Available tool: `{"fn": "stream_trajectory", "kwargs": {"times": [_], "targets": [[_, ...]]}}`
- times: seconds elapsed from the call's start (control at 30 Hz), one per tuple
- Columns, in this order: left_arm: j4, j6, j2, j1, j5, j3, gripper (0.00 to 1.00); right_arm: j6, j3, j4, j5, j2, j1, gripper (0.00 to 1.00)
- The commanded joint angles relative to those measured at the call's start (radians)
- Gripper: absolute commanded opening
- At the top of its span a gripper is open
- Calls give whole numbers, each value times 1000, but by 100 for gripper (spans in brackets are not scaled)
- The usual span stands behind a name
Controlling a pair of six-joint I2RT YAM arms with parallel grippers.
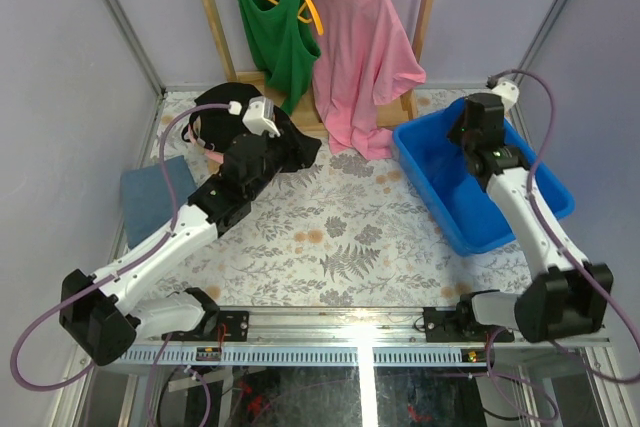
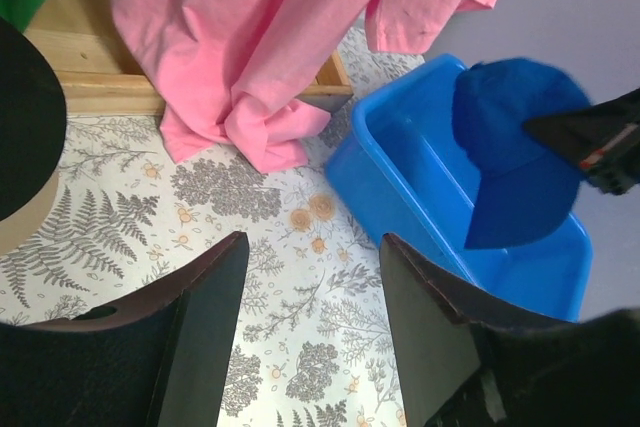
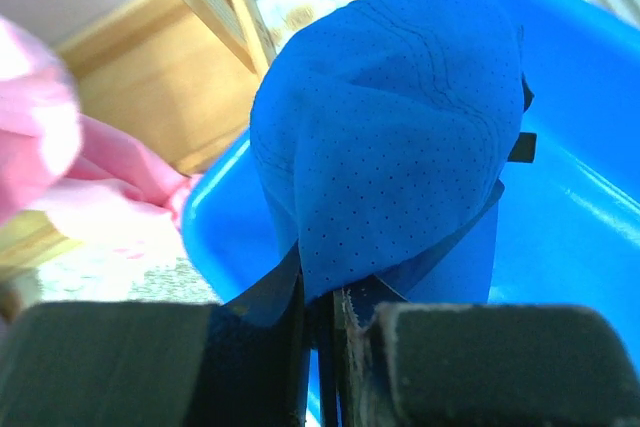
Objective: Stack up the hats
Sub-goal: Pick up the hat from the bin.
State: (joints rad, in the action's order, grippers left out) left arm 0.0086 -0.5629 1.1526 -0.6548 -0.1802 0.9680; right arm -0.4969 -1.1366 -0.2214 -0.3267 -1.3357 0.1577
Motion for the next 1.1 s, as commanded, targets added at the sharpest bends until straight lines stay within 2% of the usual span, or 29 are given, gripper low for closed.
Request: {"fn": "stream_trajectory", "kwargs": {"times": [0.0, 0.27, 0.4, 0.53, 0.7, 0.8, 0.97, 1.07], "targets": [[82, 34, 13, -6, 92, 31, 56, 5, -24, 20, 28, 190, 3, 0], [182, -13, 16, -7, 302, 21, 63, -100, -61, 15, 299, 391, 3, 0], [251, -75, 0, -7, 404, 11, 68, -213, -54, 86, 492, 460, 3, 0], [345, -162, -26, -6, 502, -11, 70, -364, -32, 226, 688, 513, 3, 0], [498, -292, -70, -7, 582, -68, 77, -650, 42, 505, 867, 550, 3, 0], [611, -372, -82, -6, 627, -102, 80, -848, 113, 740, 934, 540, 3, 0], [781, -487, -90, -6, 631, -166, 88, -1149, 234, 1146, 967, 489, 3, 0], [868, -532, -73, -7, 630, -187, 89, -1249, 262, 1282, 968, 460, 3, 0]]}}
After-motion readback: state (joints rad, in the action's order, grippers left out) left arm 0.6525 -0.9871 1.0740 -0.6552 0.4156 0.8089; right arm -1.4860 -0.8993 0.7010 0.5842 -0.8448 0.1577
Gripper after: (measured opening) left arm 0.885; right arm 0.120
